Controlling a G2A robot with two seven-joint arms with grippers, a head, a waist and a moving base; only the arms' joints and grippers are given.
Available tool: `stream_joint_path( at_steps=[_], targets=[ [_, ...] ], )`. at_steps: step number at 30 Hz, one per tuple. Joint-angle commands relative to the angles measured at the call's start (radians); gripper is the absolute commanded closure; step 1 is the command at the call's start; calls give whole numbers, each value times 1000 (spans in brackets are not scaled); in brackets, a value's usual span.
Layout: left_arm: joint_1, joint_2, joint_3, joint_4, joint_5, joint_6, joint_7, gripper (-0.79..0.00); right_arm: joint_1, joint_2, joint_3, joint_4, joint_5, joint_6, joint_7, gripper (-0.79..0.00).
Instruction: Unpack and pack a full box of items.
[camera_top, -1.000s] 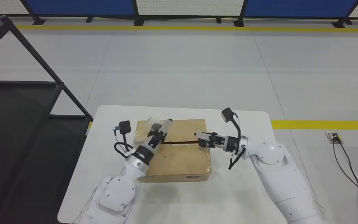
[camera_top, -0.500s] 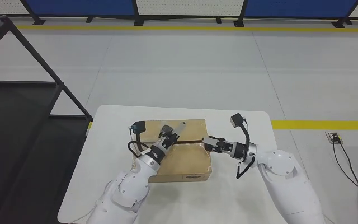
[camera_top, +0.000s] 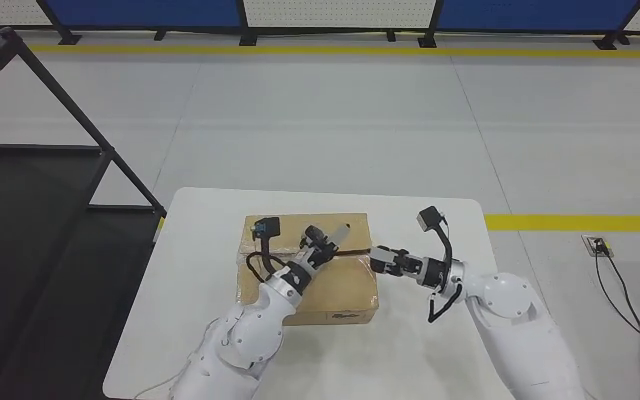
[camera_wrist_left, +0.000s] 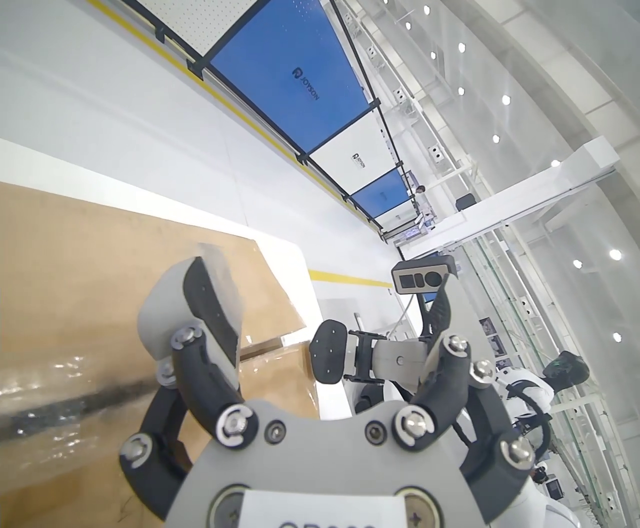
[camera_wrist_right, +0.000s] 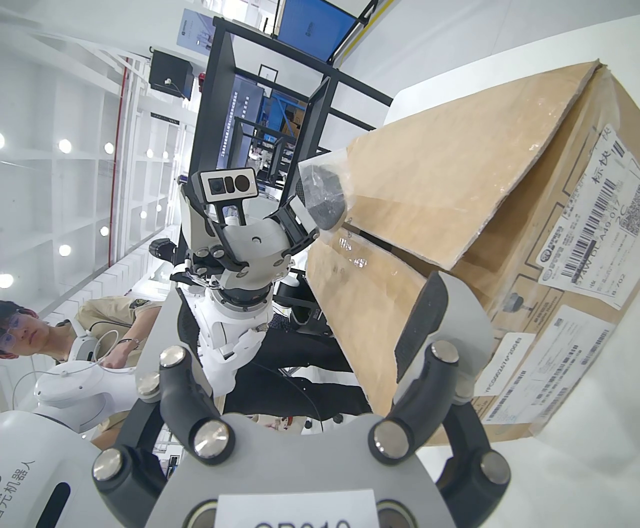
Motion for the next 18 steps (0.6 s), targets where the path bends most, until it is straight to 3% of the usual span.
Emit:
stream_joint_path(
  at_steps=[1,18],
  targets=[
    [-4,-4,4,4,2,2,0,-785,-4,2,1,-1,2,-3,-2,-785],
    [-42,-36,52,40,45,21,-13,-785,-60,25,42,-27,25,-36,-16,-785]
  ],
)
